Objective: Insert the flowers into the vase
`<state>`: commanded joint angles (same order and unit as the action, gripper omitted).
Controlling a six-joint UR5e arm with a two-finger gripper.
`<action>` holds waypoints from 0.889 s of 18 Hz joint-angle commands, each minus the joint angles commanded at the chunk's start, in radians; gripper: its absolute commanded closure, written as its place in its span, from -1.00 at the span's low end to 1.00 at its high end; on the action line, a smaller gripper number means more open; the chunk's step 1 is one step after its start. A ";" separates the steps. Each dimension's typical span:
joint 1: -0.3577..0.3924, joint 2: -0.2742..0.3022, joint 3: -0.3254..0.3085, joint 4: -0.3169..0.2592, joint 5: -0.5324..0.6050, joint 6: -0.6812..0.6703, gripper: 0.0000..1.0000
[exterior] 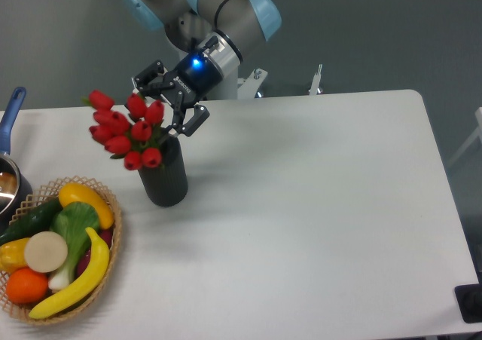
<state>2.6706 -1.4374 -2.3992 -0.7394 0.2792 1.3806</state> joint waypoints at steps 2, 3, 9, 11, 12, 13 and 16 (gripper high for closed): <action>0.006 0.003 0.002 0.000 -0.002 -0.002 -0.98; 0.009 0.003 0.005 0.002 -0.002 -0.003 -0.99; 0.133 0.049 0.029 0.000 -0.002 0.002 -1.00; 0.197 0.080 0.034 0.000 -0.002 -0.003 -1.00; 0.228 0.090 0.034 0.000 -0.002 -0.003 -1.00; 0.254 0.101 0.031 0.000 0.000 -0.003 -1.00; 0.360 0.114 0.035 0.000 0.000 0.003 -1.00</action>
<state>3.0308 -1.3238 -2.3639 -0.7394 0.2792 1.3836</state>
